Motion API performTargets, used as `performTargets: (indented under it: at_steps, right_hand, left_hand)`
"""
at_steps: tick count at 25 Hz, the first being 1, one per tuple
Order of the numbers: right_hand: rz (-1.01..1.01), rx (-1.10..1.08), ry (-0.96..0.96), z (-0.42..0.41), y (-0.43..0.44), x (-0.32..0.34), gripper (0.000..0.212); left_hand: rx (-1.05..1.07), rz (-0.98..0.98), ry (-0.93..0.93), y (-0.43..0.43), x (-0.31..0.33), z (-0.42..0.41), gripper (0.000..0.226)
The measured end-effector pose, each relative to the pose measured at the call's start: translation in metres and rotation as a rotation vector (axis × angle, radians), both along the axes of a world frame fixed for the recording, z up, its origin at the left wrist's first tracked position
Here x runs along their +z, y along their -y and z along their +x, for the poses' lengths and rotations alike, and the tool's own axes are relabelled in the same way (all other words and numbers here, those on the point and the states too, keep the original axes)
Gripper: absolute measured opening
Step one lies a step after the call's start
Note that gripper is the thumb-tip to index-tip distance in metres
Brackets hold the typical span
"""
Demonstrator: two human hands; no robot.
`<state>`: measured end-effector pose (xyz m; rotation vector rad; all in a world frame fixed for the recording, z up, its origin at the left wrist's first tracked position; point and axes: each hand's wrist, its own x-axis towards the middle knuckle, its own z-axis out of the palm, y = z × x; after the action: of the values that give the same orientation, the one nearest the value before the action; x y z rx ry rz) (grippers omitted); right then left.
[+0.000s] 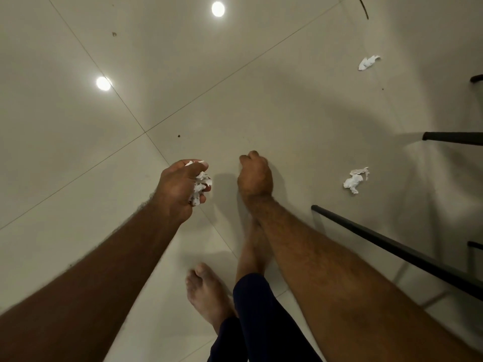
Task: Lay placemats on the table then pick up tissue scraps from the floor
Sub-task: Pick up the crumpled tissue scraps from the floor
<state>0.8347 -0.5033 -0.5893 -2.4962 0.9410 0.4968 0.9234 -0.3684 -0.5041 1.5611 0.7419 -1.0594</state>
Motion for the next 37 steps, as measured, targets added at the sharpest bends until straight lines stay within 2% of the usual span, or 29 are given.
performTargets:
  at_steps: [4, 9, 19, 23, 28, 32, 37]
  right_hand:
    - [0.112, 0.134, -0.023, 0.001, 0.015, 0.001, 0.027]
    - [0.178, 0.108, -0.053, -0.003, 0.045, 0.044, 0.03]
    - [0.125, -0.144, -0.086, 0.031, 0.103, 0.134, 0.03]
    - [0.155, -0.255, -0.045, 0.054, 0.114, 0.156, 0.033]
    - [0.145, -0.417, -0.054, 0.08, 0.114, 0.177, 0.03]
    - [0.128, -0.573, -0.066, 0.074, 0.125, 0.177, 0.033]
    - [0.098, -0.717, -0.15, 0.033, 0.149, 0.145, 0.033]
  left_hand:
    - [-0.005, -0.016, -0.005, 0.011, 0.001, 0.002, 0.005]
    - [-0.032, -0.037, -0.025, 0.041, 0.037, 0.009, 0.006]
    - [-0.511, 0.031, 0.194, 0.12, 0.117, 0.107, 0.002]
    - [-0.593, 0.009, 0.125, 0.145, 0.126, 0.144, 0.002]
    - [-0.733, 0.074, 0.08, 0.16, 0.133, 0.19, 0.003]
    - [-0.836, 0.066, 0.079, 0.185, 0.133, 0.212, 0.005]
    - [-0.934, 0.035, 0.081, 0.226, 0.107, 0.216, 0.0]
